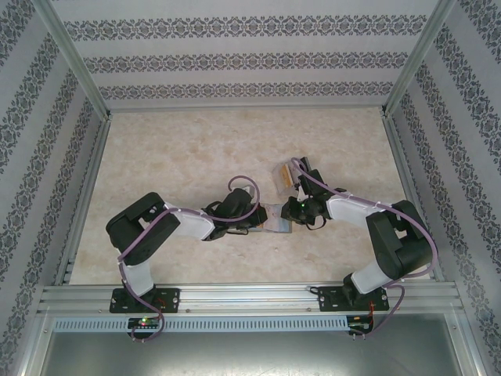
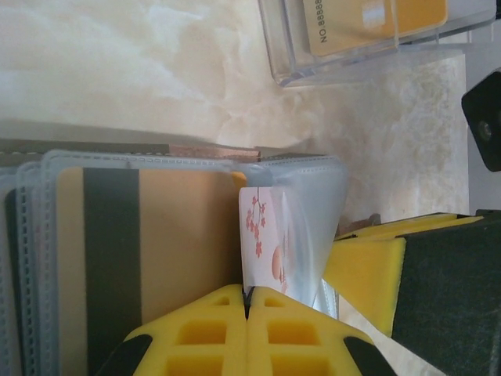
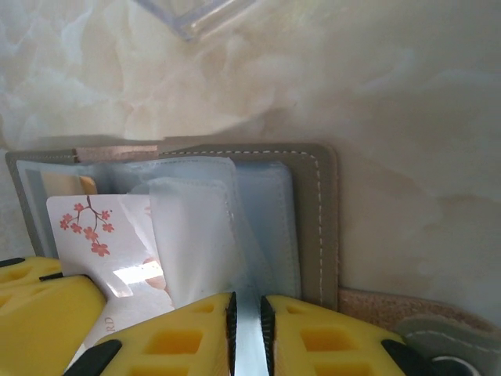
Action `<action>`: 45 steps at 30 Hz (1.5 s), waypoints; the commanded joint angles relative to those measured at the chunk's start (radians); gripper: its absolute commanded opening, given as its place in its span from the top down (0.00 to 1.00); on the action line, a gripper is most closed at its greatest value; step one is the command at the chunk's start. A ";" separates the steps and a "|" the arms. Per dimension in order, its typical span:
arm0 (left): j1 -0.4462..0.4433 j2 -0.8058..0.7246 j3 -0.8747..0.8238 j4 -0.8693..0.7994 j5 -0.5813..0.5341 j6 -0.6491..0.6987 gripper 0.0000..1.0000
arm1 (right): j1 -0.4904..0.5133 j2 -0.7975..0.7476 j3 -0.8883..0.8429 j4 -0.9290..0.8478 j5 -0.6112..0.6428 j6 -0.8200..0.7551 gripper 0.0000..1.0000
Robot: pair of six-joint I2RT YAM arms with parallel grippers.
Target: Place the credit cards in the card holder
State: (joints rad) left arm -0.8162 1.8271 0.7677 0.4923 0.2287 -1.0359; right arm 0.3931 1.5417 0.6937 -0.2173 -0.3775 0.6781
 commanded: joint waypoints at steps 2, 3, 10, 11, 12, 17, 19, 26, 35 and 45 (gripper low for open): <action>-0.013 0.045 0.013 -0.025 0.052 0.001 0.97 | -0.006 0.025 -0.029 -0.035 0.065 0.009 0.79; -0.012 0.044 0.009 -0.023 0.048 0.001 0.96 | -0.006 0.023 -0.029 -0.035 0.065 0.011 0.79; -0.011 -0.048 -0.065 -0.058 -0.072 -0.033 1.00 | -0.012 0.005 -0.028 -0.048 0.086 0.011 0.79; -0.011 -0.069 -0.072 -0.084 -0.092 -0.026 1.00 | -0.014 0.003 -0.028 -0.049 0.085 0.011 0.79; -0.011 -0.091 -0.076 -0.105 -0.108 -0.018 1.00 | -0.014 0.004 -0.029 -0.047 0.086 0.009 0.79; -0.011 -0.145 -0.074 -0.180 -0.146 0.033 1.00 | -0.015 0.012 -0.029 -0.044 0.078 0.007 0.79; -0.011 -0.125 -0.062 -0.165 -0.133 0.039 0.99 | -0.014 0.016 -0.028 -0.043 0.073 0.006 0.79; -0.011 -0.030 -0.031 -0.061 -0.089 0.047 1.00 | -0.014 0.024 -0.024 -0.040 0.065 0.005 0.79; -0.011 -0.064 -0.072 0.003 -0.091 0.037 1.00 | -0.014 0.029 -0.028 -0.048 0.087 0.005 0.79; -0.011 -0.059 -0.110 0.161 -0.076 0.040 1.00 | -0.019 0.029 -0.019 -0.058 0.085 0.001 0.79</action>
State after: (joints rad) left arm -0.8173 1.7630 0.6819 0.5888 0.1455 -1.0199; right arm 0.3794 1.5352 0.6937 -0.2173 -0.3519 0.6807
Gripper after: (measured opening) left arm 0.050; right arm 0.214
